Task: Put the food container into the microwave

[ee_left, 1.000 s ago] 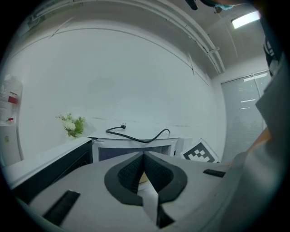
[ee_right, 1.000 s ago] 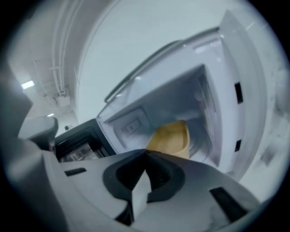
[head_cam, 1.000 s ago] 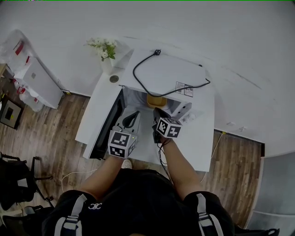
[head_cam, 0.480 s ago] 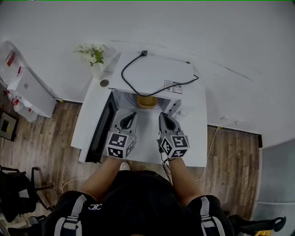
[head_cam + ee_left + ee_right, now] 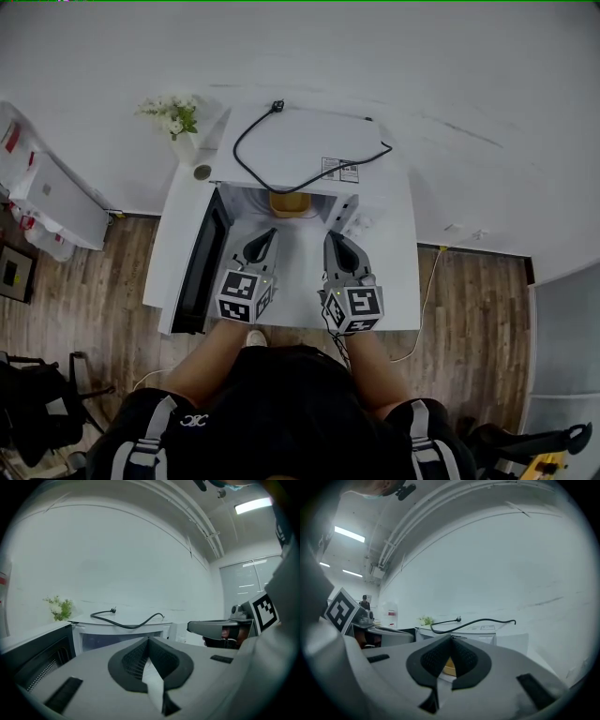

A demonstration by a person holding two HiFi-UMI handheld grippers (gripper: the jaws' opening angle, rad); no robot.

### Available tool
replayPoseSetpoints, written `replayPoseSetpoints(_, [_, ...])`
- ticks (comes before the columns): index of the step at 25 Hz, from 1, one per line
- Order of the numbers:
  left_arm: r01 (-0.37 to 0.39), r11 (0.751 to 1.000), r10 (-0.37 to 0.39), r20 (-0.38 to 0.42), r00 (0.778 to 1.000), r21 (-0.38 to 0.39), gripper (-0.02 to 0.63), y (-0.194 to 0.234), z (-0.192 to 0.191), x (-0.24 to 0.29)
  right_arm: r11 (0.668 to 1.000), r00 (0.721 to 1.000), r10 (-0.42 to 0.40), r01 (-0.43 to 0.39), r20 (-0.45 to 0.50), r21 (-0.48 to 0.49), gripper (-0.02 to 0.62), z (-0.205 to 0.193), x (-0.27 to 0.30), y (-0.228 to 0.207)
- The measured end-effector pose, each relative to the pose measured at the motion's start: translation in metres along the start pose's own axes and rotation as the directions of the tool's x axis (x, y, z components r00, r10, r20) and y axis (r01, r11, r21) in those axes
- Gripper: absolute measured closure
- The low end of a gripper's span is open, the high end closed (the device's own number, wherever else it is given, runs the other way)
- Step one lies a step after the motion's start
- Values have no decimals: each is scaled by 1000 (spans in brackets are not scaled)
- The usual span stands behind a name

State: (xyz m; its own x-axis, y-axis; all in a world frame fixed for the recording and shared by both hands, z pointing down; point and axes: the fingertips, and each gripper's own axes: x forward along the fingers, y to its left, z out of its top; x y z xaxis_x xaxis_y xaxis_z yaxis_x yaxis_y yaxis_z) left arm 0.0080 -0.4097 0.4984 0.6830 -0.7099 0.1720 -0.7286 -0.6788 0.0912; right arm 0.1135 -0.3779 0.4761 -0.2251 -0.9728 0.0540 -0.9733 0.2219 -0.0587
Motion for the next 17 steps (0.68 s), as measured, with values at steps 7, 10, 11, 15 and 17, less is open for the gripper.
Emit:
replayPoseSetpoints(7, [9, 1000, -9, -7, 1000, 6, 606, 0, -1, 3, 999, 1000, -30, 30, 3, 41, 598, -6, 0, -6])
replayPoseSetpoints(10, [9, 1000, -9, -8, 1000, 8, 605, 1, -2, 3, 998, 1000, -31, 31, 2, 46, 598, -7, 1, -7])
replayPoseSetpoints(11, [9, 1000, -9, -10, 1000, 8, 606, 2, -2, 4, 998, 1000, -31, 31, 2, 45, 598, -8, 2, -7])
replayPoseSetpoints(15, [7, 1000, -7, -15, 1000, 6, 605, 5, -4, 6, 999, 999, -34, 34, -4, 30, 598, -10, 6, -7])
replayPoseSetpoints(17, [5, 1000, -5, -15, 1000, 6, 605, 8, -4, 7, 999, 999, -34, 34, -6, 23, 598, -11, 8, -7])
